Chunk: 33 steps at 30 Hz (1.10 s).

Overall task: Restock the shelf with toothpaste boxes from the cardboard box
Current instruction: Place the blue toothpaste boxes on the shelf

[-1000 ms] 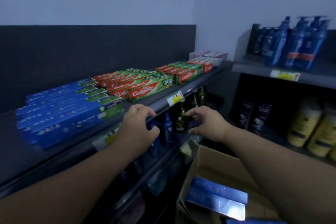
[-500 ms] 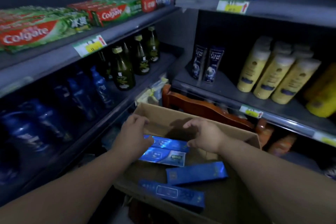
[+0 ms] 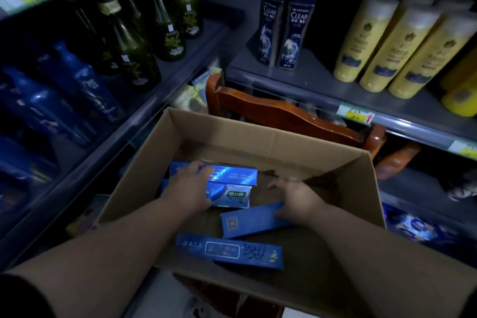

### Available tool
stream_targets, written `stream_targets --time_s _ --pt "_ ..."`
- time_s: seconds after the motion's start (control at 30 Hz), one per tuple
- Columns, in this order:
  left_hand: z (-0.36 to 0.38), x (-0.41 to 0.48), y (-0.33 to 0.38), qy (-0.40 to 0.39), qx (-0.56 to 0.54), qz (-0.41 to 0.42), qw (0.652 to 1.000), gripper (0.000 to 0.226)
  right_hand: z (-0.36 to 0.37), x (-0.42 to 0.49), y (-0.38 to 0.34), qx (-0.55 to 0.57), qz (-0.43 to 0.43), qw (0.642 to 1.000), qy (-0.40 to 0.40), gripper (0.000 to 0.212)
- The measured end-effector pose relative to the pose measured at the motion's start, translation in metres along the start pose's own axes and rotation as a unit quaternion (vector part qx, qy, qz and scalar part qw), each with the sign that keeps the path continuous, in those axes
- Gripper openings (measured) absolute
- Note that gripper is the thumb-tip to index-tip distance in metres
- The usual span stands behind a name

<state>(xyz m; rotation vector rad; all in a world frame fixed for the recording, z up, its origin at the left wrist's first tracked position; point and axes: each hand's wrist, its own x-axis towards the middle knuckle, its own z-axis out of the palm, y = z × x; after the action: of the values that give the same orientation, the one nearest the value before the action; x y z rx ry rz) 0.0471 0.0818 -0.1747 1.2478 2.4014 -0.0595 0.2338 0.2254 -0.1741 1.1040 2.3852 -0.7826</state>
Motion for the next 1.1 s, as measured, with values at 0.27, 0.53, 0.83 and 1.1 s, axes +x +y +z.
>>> stream_targets --time_s 0.27,0.53,0.83,1.1 --pt "0.014 0.034 0.015 0.015 0.015 0.092 0.996 0.065 0.011 0.013 0.011 -0.035 0.048 0.997 -0.043 0.088" --pt "0.026 0.054 0.067 0.028 0.033 0.134 0.990 0.049 0.020 0.010 0.024 -0.131 0.045 0.989 -0.059 0.060" --pt "0.022 0.062 0.095 0.060 0.149 0.128 0.979 0.029 0.008 0.001 0.032 -0.122 0.062 0.989 -0.049 0.046" --pt "-0.006 0.032 0.082 0.080 0.163 0.211 0.960 0.043 -0.019 -0.022 0.022 -0.070 0.016 0.997 0.012 0.063"
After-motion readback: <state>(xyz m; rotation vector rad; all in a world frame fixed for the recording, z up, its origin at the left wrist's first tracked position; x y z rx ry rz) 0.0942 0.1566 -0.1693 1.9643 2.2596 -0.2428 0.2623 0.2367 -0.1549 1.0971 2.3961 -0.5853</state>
